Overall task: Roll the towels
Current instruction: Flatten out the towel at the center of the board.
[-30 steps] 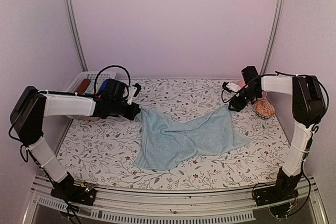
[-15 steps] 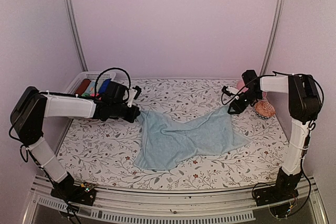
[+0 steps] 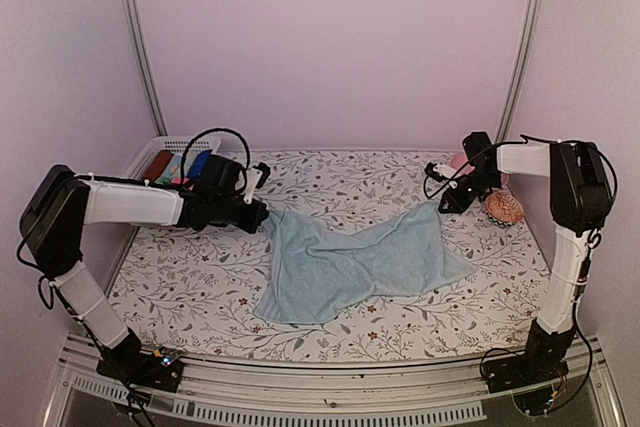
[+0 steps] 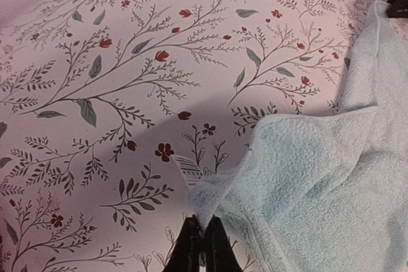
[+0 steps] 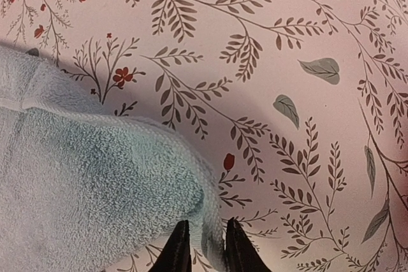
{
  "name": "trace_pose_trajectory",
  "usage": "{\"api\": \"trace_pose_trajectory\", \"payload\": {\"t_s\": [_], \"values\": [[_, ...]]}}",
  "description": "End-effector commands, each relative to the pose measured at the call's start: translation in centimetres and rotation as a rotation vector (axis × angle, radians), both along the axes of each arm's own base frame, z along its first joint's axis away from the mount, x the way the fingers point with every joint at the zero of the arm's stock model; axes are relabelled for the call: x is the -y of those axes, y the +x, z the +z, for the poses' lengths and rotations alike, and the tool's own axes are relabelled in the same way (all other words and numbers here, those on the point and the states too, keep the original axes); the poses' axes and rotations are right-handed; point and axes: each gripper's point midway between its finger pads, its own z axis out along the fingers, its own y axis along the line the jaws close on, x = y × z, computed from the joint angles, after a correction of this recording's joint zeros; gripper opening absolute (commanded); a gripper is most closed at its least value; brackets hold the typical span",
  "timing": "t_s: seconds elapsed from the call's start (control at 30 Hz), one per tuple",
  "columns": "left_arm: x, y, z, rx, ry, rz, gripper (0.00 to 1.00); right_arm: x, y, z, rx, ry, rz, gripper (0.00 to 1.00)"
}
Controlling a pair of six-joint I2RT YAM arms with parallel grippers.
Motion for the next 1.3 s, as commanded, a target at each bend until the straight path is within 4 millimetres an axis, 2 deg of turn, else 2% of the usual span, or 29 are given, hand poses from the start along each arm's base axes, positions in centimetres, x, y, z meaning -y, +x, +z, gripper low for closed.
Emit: {"api": "trace_pose_trajectory", "payload": {"t_s": [0.0,0.07,0.17,0.27,0.43,0.57,0.67,0.8,1.1,1.2,1.27], "values": [[0.6,-0.2,0.1,0.019,0.002,-0.017,0.0,0.4,0.2,0.3,0.001,0.002,-0.008,0.11],[0.5,-0.2,0.3,0.024,0.006,-0.015,0.0,0.4,0.2,0.2,-0.005,0.004,-0.008,0.04],[0.6,-0.2,0.8,0.042,0.01,-0.017,0.0,0.2,0.1,0.5,-0.008,0.016,-0.001,0.03],[0.6,0.0,2.1,0.078,0.029,-0.012,0.0,0.2,0.3,2.1,0.015,0.017,0.0,0.02],[0.1,0.3,6.9,0.196,0.091,0.03,0.0,1.0,0.8,8.8,0.173,-0.016,-0.03,0.02],[-1.6,-0.4,11.7,0.296,0.101,0.122,0.0,1.6,-0.4,14.5,0.301,-0.021,-0.041,0.02],[-2.4,-2.0,15.3,0.373,0.056,0.153,0.0,1.6,-2.5,17.4,0.362,-0.016,-0.017,0.02],[-2.7,-5.0,18.7,0.445,0.026,0.159,0.0,2.0,-6.6,20.5,0.433,-0.029,0.018,0.02],[-3.1,-12.8,22.7,0.528,-0.061,0.18,0.0,1.9,-18.7,29.5,0.642,0.008,0.156,0.02],[-3.8,-14.6,24.0,0.568,-0.064,0.223,0.0,2.0,-21.0,31.1,0.685,0.008,0.173,0.03],[-4.0,-15.2,24.5,0.581,-0.048,0.238,0.0,2.3,-21.1,31.5,0.696,0.003,0.148,0.03]]}}
